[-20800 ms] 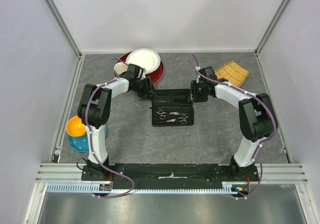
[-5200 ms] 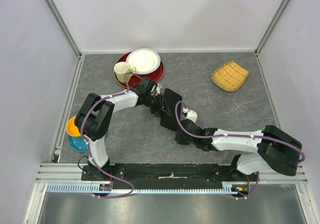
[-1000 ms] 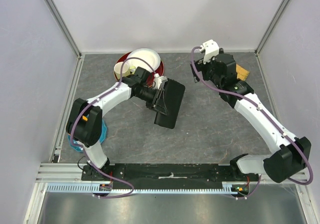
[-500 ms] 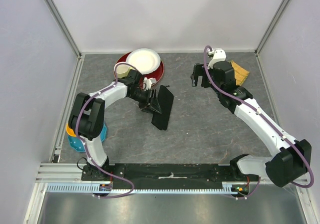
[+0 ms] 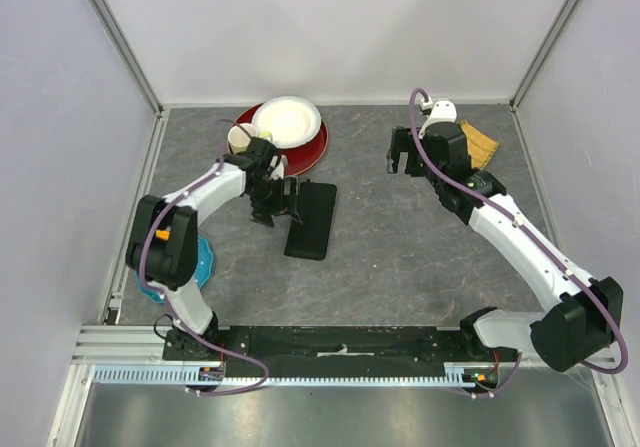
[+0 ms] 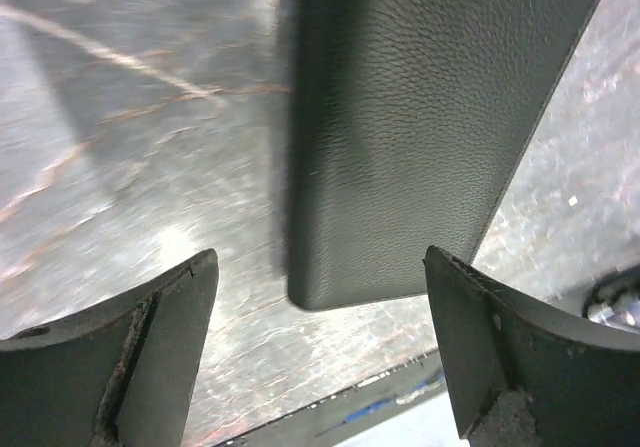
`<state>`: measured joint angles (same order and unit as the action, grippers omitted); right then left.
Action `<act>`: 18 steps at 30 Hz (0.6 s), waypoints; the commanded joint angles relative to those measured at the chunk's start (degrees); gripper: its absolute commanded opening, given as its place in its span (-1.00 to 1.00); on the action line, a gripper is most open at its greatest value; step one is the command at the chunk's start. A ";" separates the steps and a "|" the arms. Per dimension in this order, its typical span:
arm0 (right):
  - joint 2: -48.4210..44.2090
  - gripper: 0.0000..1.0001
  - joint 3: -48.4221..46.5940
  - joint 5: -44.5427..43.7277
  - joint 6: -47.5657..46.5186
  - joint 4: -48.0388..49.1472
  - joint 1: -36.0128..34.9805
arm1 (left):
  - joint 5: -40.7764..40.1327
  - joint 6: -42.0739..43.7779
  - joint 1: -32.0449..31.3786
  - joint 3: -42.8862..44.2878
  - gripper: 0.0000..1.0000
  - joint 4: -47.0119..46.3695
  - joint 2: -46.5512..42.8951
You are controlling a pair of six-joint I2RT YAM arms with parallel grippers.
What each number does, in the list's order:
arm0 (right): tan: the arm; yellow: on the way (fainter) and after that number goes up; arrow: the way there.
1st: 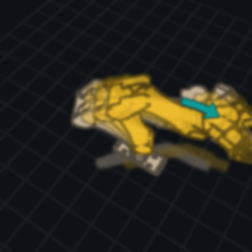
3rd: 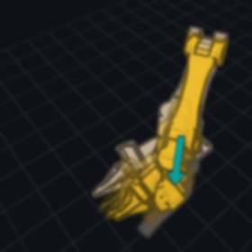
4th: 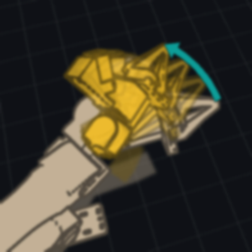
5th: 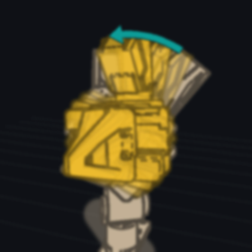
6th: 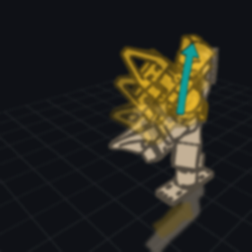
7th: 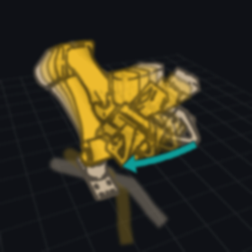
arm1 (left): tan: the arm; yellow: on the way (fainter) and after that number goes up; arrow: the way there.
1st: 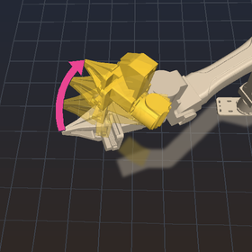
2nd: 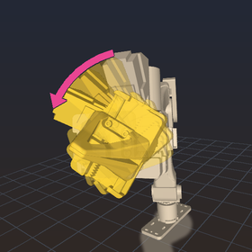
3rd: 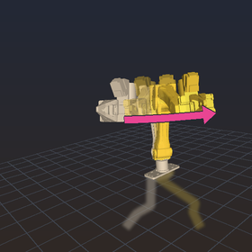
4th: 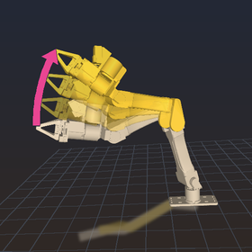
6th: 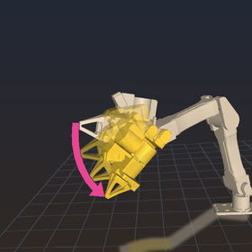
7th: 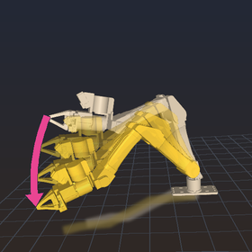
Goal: Sort the hair-cutting tools
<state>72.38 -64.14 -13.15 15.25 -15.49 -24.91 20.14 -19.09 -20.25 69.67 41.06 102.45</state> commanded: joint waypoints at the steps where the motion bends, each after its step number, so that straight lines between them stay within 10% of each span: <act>1: 0.57 0.96 -6.96 -5.03 3.81 -8.32 0.12 | -17.30 -5.16 1.09 0.73 0.81 2.45 -12.51; 18: -15.07 0.96 -11.09 -26.92 15.52 -20.37 0.21 | -26.21 -4.47 1.09 15.40 0.99 4.73 -35.91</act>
<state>59.11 -71.26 -34.06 29.08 -33.80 -24.88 -3.01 -23.16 -19.09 81.23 44.95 69.30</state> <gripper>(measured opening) 0.979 0.993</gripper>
